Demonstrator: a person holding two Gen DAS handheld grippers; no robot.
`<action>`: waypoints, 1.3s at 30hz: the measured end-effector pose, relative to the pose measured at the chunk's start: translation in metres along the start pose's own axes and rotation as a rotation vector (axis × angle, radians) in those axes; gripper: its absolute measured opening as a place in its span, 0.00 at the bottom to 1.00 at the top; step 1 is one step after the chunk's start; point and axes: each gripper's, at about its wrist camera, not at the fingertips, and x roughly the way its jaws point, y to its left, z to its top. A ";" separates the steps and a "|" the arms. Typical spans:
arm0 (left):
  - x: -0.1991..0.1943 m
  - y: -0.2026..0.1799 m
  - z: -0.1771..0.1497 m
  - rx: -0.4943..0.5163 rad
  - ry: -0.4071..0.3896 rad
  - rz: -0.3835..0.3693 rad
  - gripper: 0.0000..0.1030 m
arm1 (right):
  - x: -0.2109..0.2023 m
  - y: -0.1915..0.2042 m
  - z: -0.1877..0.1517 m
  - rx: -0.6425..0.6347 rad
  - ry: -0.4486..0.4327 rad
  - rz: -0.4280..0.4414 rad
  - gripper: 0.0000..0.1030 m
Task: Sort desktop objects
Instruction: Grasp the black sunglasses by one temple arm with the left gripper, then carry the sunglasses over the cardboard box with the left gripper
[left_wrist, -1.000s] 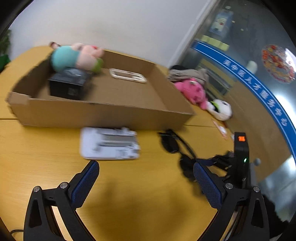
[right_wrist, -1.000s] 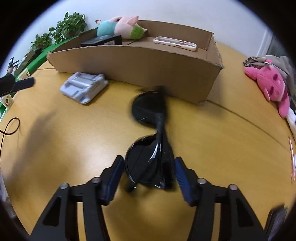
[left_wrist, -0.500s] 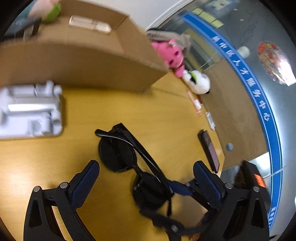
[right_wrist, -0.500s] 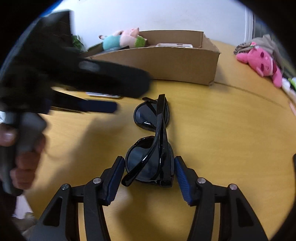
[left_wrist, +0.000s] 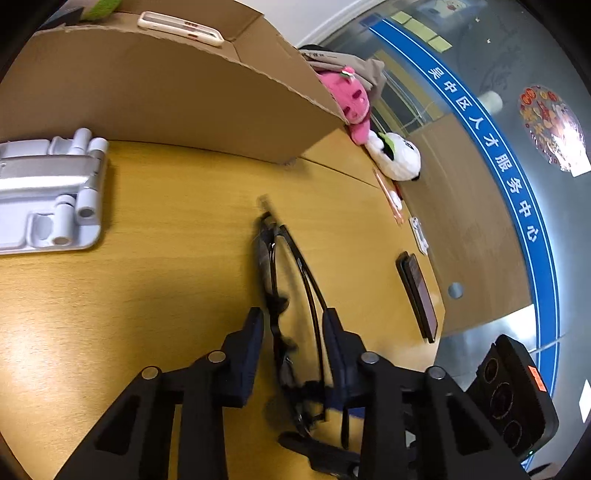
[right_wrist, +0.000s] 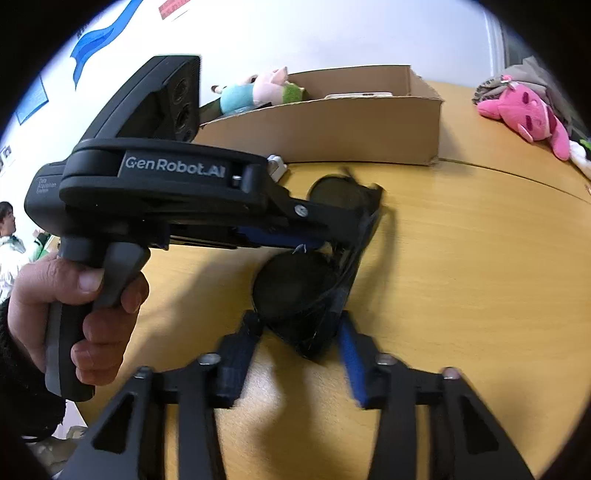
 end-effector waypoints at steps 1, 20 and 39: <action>0.001 0.000 0.000 0.000 0.006 -0.002 0.32 | 0.001 0.000 0.001 -0.007 0.002 0.002 0.28; -0.010 0.016 -0.015 -0.015 0.012 -0.037 0.11 | -0.014 -0.060 0.000 0.277 0.010 0.185 0.66; -0.037 0.003 -0.006 0.005 -0.049 -0.088 0.03 | -0.022 -0.043 0.056 0.292 -0.093 0.104 0.08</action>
